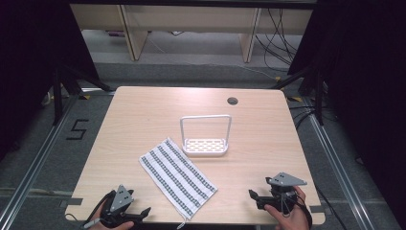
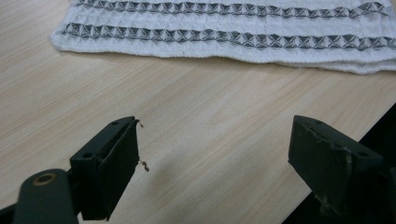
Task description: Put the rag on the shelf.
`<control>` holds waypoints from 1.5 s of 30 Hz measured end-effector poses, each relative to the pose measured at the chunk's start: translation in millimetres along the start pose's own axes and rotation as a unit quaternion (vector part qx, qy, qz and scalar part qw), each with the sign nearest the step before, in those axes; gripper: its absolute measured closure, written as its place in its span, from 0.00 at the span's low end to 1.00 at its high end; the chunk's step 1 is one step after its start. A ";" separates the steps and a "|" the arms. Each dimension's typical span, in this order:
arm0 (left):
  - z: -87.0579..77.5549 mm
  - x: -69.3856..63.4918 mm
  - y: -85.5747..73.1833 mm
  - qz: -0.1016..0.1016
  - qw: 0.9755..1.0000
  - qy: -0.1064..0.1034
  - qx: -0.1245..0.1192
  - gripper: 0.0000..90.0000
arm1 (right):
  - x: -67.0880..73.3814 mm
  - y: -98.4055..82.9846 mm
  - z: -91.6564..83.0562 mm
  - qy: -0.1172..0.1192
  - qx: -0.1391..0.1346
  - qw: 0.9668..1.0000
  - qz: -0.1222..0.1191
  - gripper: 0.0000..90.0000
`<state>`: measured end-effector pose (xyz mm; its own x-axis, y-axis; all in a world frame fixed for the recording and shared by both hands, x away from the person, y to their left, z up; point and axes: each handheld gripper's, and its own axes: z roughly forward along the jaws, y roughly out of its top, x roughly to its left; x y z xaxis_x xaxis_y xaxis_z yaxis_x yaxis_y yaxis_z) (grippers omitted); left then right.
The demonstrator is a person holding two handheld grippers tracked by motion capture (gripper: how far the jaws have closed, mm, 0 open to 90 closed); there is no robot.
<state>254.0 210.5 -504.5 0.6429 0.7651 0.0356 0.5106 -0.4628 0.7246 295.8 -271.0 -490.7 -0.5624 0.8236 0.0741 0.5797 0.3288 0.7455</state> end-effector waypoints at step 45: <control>21.2 -67.9 25.2 0.057 0.996 -0.074 -0.013 0.23 | 39.3 21.7 17.8 0.054 0.003 0.997 -0.060 0.29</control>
<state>235.4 137.4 -503.3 0.7740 0.6330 0.0186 0.4156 -0.5299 0.7393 296.7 -223.3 -483.4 -0.6874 0.7241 0.0557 0.5080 0.4246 0.7494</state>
